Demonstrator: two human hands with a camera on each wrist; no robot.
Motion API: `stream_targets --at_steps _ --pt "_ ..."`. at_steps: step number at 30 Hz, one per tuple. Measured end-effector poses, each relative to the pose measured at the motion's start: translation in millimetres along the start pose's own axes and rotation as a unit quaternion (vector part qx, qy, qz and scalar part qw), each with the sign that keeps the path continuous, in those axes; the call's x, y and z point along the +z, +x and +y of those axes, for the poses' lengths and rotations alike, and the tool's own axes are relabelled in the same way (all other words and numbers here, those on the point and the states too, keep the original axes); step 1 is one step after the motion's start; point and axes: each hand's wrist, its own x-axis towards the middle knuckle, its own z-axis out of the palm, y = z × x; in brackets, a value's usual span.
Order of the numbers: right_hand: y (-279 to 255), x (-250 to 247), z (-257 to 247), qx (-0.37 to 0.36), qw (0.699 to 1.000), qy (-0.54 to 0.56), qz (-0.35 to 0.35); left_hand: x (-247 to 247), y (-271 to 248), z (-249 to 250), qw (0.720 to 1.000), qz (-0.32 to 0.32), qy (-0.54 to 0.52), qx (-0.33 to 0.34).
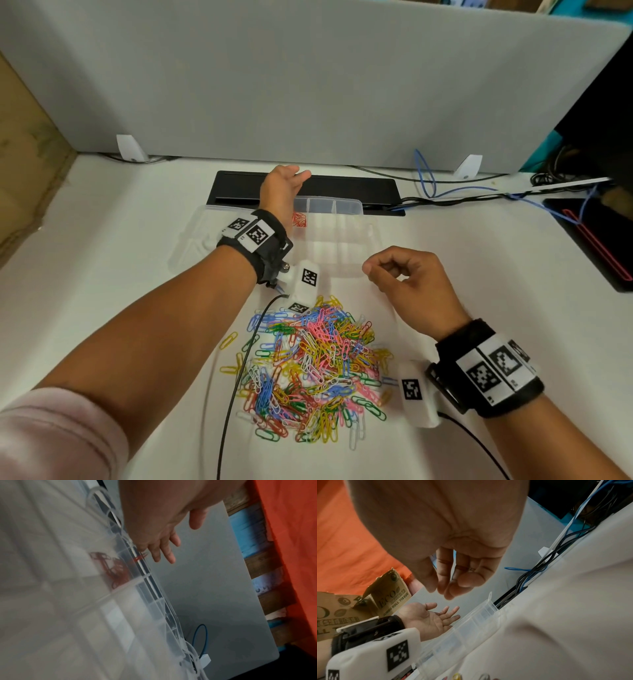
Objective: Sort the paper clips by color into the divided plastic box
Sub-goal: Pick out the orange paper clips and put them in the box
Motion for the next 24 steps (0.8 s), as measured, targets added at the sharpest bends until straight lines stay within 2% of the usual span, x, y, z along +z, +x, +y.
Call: stream_targets --at_steps 9,11,13,15,17,20,24 --pt "-5 -2 -5 0.001 1.000 -0.007 -0.001 -8 -16 24 0.999 -0.001 0.037 0.038" --pt "-4 -4 -7 0.004 1.000 -0.012 0.000 -17 -29 35 0.998 -0.032 0.050 0.033" --pt "-4 -3 -10 0.016 1.000 -0.014 -0.014 -30 -50 44 0.992 -0.095 0.079 0.011" --pt "-4 0 -15 0.023 0.999 -0.029 -0.034 -46 -73 47 0.976 -0.160 0.145 -0.013" --pt "-7 7 -22 0.025 0.996 -0.048 -0.066 -64 -95 43 0.957 -0.194 0.216 -0.024" --pt "-13 20 -32 0.017 0.991 -0.063 -0.117 -92 -120 30 0.927 -0.192 0.322 -0.028" --pt "-26 39 -43 0.000 0.981 -0.103 -0.164 -125 -143 11 0.853 -0.186 0.488 -0.021"
